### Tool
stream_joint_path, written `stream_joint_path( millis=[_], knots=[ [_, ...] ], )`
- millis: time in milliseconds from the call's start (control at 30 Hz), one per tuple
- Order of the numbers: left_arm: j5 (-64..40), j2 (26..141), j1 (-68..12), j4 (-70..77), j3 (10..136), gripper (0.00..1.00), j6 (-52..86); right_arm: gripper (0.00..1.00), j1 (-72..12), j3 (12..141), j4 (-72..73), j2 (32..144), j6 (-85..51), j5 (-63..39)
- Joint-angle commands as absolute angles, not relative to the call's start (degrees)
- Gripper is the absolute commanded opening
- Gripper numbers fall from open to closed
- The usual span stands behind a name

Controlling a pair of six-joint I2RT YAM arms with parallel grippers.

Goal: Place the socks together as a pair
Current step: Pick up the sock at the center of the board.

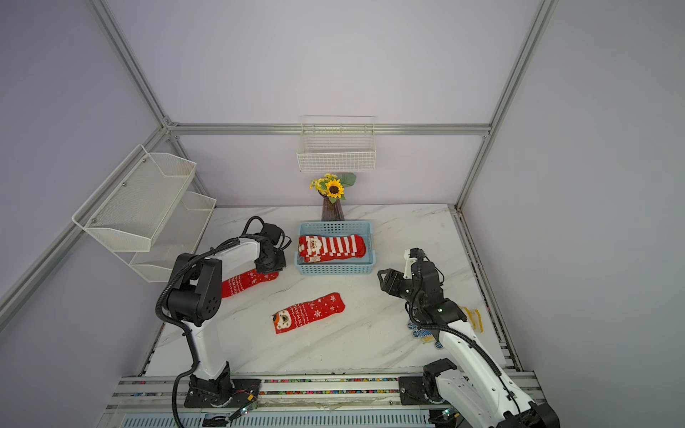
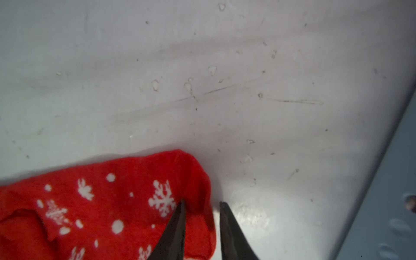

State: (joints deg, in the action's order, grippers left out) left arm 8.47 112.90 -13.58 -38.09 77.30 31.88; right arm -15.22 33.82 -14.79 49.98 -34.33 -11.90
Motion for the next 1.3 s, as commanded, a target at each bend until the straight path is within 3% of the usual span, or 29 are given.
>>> stream_joint_path(
  millis=[0,67,167,233,400,733,900,1067,1267],
  knots=[
    [10.23,113.95,-14.14,-38.54,79.09,0.20,32.05,0.66,-15.25,33.26,-12.51,48.65,-33.34,-14.29],
    [10.37,113.82,-14.39,-38.58,78.25,0.09,32.21,0.66,-15.27,33.32,-12.14,48.44,-32.46,-14.76],
    [9.43,112.05,-14.53,-38.51,77.00,0.00,32.40,0.66,-15.28,33.53,-10.51,48.43,-31.62,-15.65],
    [8.31,109.12,-14.52,-38.66,76.42,0.00,32.38,0.66,-15.25,33.76,-8.55,48.84,-30.44,-17.59],
    [4.08,97.81,-14.68,-38.69,75.87,0.00,30.59,0.80,-15.29,33.22,-1.72,47.88,-25.84,-21.43],
    [-13.90,76.02,-17.53,-36.06,75.67,0.00,20.45,0.81,-16.41,36.50,11.26,49.38,-23.07,-27.60],
    [-23.50,69.41,-20.27,-33.60,77.78,0.00,19.45,0.81,-20.23,40.37,14.14,52.54,-16.07,-30.49],
    [-26.85,65.06,-23.30,-32.61,80.01,0.00,16.73,0.82,-25.54,43.98,15.88,55.66,-10.82,-30.89],
    [-32.97,62.45,-25.26,-32.70,80.01,0.00,9.67,0.83,-28.21,48.49,17.63,62.33,-0.31,-44.14]
  ],
)
